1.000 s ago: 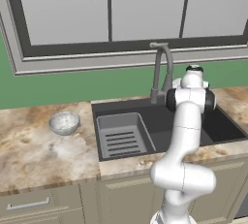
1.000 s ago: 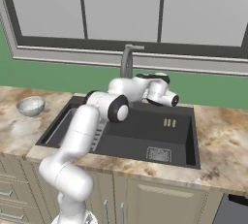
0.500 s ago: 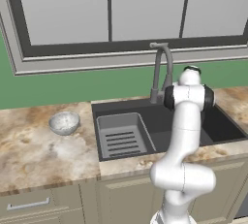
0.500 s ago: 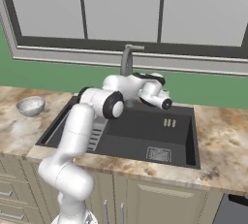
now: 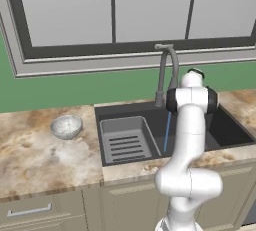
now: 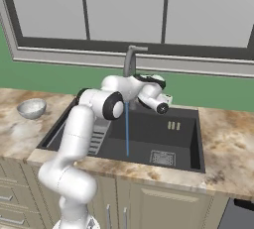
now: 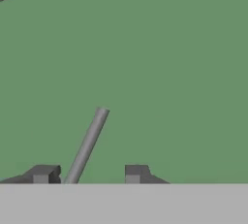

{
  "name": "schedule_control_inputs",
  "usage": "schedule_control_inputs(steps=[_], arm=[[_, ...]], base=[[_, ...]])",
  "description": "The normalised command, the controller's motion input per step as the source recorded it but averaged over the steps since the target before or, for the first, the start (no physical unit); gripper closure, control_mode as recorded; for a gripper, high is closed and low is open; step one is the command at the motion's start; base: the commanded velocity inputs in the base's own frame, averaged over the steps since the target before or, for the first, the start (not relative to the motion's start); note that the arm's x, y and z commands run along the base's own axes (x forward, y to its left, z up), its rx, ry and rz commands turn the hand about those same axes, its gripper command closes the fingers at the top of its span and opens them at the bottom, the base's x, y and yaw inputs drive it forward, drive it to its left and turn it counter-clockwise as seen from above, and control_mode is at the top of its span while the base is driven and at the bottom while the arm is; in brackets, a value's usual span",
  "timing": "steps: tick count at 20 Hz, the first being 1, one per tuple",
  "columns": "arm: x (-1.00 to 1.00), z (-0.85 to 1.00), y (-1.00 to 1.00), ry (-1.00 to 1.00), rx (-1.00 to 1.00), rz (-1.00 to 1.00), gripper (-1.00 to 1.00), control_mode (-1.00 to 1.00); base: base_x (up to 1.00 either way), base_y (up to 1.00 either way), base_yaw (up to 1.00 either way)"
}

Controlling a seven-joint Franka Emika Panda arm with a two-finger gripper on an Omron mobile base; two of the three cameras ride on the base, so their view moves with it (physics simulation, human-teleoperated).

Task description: Rinse each bowl for a few seconds and place them down in the sink or on the counter.

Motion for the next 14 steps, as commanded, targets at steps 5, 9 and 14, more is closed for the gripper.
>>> schedule_control_inputs(steps=[5, 9, 14], arm=[[0.24, -0.40, -0.99, 0.11, 0.05, -0.03, 1.00, -1.00], [0.18, 0.21, -0.89, 0.14, 0.07, 0.00, 1.00, -1.00], [-0.20, 0.98, -0.41, 0.02, 0.09, 0.00, 1.00, -1.00]], base=[[0.00, 0.00, 0.00], [0.00, 0.00, 0.00], [0.00, 0.00, 0.00]])
